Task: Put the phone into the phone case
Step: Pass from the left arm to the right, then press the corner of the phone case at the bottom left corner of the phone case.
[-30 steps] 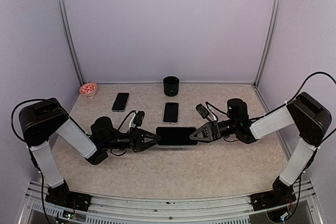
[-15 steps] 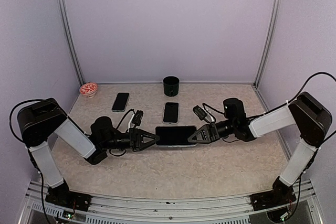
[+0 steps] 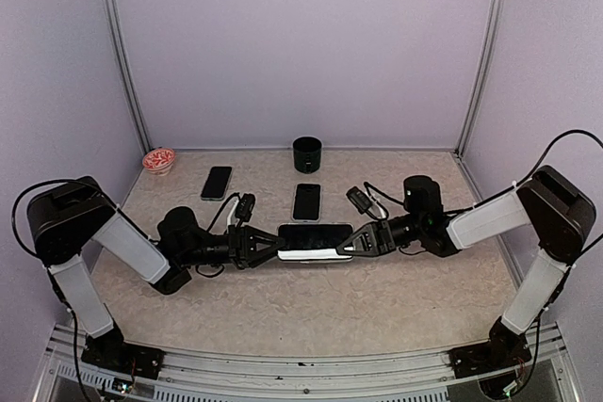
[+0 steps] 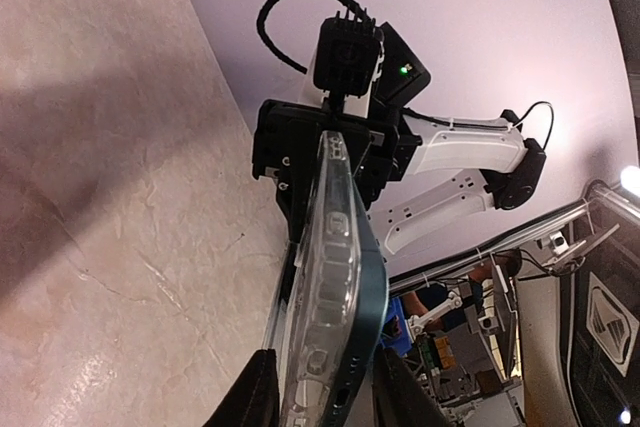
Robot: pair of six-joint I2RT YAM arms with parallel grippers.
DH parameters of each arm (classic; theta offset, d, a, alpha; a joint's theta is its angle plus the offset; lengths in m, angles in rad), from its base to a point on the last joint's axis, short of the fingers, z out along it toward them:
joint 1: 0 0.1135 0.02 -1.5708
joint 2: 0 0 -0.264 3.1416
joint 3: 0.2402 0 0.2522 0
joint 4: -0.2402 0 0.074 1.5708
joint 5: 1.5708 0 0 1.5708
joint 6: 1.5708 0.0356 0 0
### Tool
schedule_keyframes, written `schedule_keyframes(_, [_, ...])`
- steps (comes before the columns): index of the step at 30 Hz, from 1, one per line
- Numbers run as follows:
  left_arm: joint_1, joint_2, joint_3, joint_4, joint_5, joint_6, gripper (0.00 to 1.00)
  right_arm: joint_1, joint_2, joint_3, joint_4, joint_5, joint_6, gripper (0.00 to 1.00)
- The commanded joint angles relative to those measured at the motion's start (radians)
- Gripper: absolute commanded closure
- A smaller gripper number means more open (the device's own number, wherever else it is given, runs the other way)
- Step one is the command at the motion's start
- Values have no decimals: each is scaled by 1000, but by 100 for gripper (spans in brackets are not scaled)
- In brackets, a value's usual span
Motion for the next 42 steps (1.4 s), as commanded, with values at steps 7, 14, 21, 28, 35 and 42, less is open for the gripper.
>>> schedule_keyframes(7, [2, 30, -14, 277, 54, -87, 84, -9, 29, -21, 95, -16, 59, 100])
schedule_keyframes(14, [3, 5, -8, 145, 17, -29, 100, -9, 19, -18, 82, -7, 49, 100])
schedule_keyframes(21, [-4, -70, 14, -166, -72, 114, 95, -9, -16, -2, -23, 20, -32, 100])
schedule_keyframes(28, [-11, -125, 27, -217, -54, 147, 67, -20, -59, -26, 104, 10, 44, 100])
schedule_keyframes(35, [-16, -118, 20, -161, -33, 127, 55, -41, -96, -27, 154, 24, 83, 100])
schedule_keyframes(42, [-31, -117, 34, -160, -38, 136, 54, -42, -119, -22, 181, 32, 111, 100])
